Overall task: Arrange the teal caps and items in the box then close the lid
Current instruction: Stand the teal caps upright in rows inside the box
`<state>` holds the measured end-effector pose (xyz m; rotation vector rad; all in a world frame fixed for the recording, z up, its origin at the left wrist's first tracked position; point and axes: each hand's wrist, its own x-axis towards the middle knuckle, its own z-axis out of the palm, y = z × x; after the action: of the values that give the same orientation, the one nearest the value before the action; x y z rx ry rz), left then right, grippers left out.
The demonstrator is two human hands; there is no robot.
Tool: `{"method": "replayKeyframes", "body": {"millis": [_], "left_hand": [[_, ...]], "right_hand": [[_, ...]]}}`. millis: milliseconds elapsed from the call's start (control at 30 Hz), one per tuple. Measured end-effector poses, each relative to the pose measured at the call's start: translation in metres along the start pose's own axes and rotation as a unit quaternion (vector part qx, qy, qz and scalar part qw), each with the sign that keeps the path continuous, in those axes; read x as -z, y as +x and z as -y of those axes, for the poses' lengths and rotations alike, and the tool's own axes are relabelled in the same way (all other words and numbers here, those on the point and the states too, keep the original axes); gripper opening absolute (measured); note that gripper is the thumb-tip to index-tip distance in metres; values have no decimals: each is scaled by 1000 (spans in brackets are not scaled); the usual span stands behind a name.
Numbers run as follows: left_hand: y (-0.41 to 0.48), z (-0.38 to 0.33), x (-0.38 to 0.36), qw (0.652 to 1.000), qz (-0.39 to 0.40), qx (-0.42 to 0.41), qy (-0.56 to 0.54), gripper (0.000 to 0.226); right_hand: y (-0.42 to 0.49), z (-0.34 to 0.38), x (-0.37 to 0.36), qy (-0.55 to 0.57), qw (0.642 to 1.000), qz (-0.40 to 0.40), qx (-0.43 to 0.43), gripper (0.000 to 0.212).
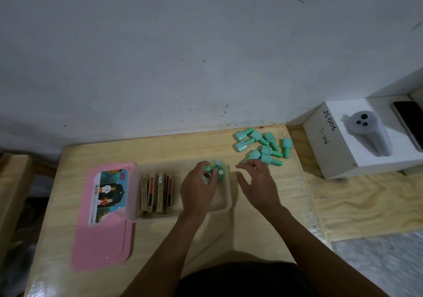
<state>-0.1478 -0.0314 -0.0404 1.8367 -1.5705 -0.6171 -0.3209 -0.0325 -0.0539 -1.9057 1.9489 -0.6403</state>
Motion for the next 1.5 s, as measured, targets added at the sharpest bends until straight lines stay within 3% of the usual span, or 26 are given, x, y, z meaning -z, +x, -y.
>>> {"method": "replayKeyframes", "body": {"millis": [133, 267, 400, 567, 800, 1033, 1267, 1367, 1500], "left_hand": [[4, -38, -15, 993, 77, -62, -61, 30], [27, -72, -43, 984, 153, -93, -22, 38], [52, -84, -81, 940, 257, -134, 180, 50], [69, -77, -110, 864, 291, -92, 401, 30], [82, -76, -125, 841, 310, -95, 433, 21], [85, -78, -112, 893, 275, -62, 350, 25], [80, -84, -76, 975, 192, -21, 109, 18], [74, -81, -57, 983, 179, 18, -30, 16], [67, -75, -24, 977, 170, 39, -125, 13]], "right_hand": [[-5, -47, 21, 2, 991, 9, -135, 30], [-5, -86, 37, 2, 974, 39, -223, 30], [3, -109, 46, -47, 976, 69, -203, 36], [24, -120, 40, -117, 979, 91, -139, 40], [43, -126, 26, -112, 981, 88, -133, 33], [43, -126, 30, 20, 981, 91, -171, 29], [26, -107, 43, 181, 954, -39, -235, 27], [23, -86, 52, 206, 953, -58, -217, 26], [21, -58, 60, 224, 954, -67, -190, 25]]}}
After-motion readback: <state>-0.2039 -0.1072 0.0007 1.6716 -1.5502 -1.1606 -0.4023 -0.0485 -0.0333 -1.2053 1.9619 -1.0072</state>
